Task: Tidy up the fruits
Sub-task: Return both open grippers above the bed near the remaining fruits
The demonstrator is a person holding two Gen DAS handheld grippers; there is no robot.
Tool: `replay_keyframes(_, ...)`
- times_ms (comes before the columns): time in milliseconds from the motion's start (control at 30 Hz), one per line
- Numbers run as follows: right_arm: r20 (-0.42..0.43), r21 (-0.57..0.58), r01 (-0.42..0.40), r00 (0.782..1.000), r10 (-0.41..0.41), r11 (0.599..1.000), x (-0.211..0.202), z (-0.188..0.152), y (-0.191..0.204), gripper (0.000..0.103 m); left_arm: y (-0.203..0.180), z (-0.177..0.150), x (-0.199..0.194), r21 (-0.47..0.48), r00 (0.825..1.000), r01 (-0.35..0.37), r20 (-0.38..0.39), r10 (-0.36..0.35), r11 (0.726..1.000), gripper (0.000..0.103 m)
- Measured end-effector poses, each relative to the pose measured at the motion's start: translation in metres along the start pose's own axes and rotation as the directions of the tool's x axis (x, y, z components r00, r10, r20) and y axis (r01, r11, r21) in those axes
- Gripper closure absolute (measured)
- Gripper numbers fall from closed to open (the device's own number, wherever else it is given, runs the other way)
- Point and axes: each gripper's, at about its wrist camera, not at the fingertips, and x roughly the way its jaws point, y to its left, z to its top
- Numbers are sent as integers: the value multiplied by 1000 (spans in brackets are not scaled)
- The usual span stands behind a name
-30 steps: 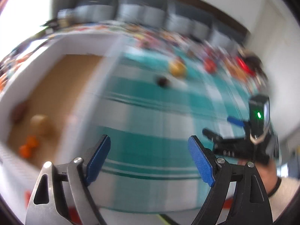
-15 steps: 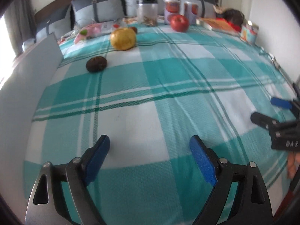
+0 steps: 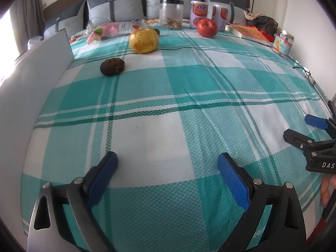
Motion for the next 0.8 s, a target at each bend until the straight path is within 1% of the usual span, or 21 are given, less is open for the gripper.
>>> replay_keyframes(200, 1, 0, 1, 1000, -1, 1000, -5, -4, 1, 0, 0, 0, 0, 1, 1000, -1, -1, 1, 1000, 6)
replay_keyframes(800, 0, 0, 0, 1000, 0, 1000, -3, -2, 0, 0, 0, 0, 0, 1, 1000, -2, -1, 2, 1000, 5)
